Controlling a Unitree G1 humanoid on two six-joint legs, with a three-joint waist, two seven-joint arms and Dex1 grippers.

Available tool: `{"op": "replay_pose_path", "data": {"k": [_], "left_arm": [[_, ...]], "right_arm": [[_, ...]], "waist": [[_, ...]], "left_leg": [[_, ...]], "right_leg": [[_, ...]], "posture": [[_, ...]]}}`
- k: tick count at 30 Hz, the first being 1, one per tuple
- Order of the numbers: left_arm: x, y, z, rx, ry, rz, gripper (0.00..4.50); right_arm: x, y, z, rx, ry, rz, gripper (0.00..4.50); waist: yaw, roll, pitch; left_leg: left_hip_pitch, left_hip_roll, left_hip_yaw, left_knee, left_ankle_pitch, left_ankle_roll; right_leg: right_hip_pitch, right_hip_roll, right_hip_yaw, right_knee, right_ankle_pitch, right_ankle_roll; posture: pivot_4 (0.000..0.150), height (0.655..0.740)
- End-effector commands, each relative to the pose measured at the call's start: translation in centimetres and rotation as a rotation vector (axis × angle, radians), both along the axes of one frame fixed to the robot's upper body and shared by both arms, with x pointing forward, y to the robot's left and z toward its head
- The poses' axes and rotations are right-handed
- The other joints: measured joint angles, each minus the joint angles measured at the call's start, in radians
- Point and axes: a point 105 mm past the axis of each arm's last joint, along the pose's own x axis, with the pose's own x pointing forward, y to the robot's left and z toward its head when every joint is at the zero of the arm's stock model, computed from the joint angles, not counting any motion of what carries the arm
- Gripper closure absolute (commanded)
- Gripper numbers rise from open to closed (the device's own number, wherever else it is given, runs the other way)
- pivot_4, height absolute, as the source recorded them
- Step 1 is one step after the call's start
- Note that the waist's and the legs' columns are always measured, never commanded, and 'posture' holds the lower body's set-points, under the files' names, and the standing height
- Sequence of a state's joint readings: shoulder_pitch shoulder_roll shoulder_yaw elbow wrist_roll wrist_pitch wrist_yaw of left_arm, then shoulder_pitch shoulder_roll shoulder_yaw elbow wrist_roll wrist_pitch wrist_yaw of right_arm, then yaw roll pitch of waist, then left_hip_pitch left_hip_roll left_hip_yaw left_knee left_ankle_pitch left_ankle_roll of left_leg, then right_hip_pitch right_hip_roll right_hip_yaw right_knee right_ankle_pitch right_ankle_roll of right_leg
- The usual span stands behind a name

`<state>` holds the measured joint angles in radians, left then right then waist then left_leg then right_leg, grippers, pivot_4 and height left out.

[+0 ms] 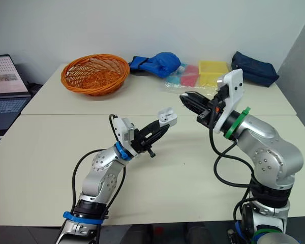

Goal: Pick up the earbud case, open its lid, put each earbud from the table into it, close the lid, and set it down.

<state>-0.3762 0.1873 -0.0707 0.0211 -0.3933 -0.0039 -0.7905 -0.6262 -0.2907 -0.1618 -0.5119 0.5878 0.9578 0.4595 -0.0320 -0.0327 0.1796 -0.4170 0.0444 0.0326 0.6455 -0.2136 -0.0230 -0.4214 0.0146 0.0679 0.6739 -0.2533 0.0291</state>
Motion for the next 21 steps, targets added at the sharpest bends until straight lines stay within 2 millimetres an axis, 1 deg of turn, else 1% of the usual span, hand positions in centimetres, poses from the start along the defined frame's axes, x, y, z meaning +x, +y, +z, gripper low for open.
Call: {"op": "replay_pose_path", "data": {"k": [1, 3, 7, 14, 21], "left_arm": [[-0.1, -0.2, 1.8, -0.025, -0.068, -0.022, 3.73], [-0.1, -0.2, 1.8, -0.024, -0.068, -0.023, 3.73], [-0.1, -0.2, 1.8, -0.026, -0.071, -0.026, 3.73], [-0.1, -0.3, 1.9, -0.030, -0.073, -0.032, 3.73], [-0.2, -0.3, 1.8, -0.033, -0.072, -0.034, 3.73]], "right_arm": [[0.5, 0.5, 0.2, 0.008, -0.046, -0.030, 4.12], [0.6, 0.6, 0.1, 0.010, -0.046, -0.033, 4.12], [0.8, 0.6, -1.0, -0.022, -0.029, -0.047, 4.12], [0.9, 0.9, -2.4, -0.056, -0.011, -0.052, 4.12], [0.8, 0.8, -3.1, -0.084, -0.001, -0.048, 4.12]], "waist": [[0.000, 0.000, 0.000], [0.000, 0.000, 0.000], [0.000, 0.000, 0.000], [0.000, 0.000, 0.000], [0.000, 0.000, 0.000]], "left_leg": [[0.000, 0.000, 0.000, 0.000, 0.000, 0.000], [0.000, 0.000, 0.000, 0.000, 0.000, 0.000], [0.000, 0.001, 0.000, 0.000, 0.000, 0.000], [0.000, 0.001, 0.000, 0.000, 0.000, 0.000], [0.000, 0.001, 0.000, 0.000, 0.000, 0.000]], "right_leg": [[0.000, 0.000, -0.001, 0.000, 0.000, 0.000], [0.000, 0.001, -0.002, 0.000, 0.000, 0.000], [0.000, 0.002, -0.003, 0.000, 0.000, -0.001], [0.000, 0.002, -0.002, 0.001, 0.000, -0.001], [0.000, 0.002, -0.002, 0.000, 0.000, -0.001]], "posture": [[0.150, 0.7400], [0.150, 0.7400], [0.150, 0.7400], [0.150, 0.7400], [0.150, 0.7400]]}}
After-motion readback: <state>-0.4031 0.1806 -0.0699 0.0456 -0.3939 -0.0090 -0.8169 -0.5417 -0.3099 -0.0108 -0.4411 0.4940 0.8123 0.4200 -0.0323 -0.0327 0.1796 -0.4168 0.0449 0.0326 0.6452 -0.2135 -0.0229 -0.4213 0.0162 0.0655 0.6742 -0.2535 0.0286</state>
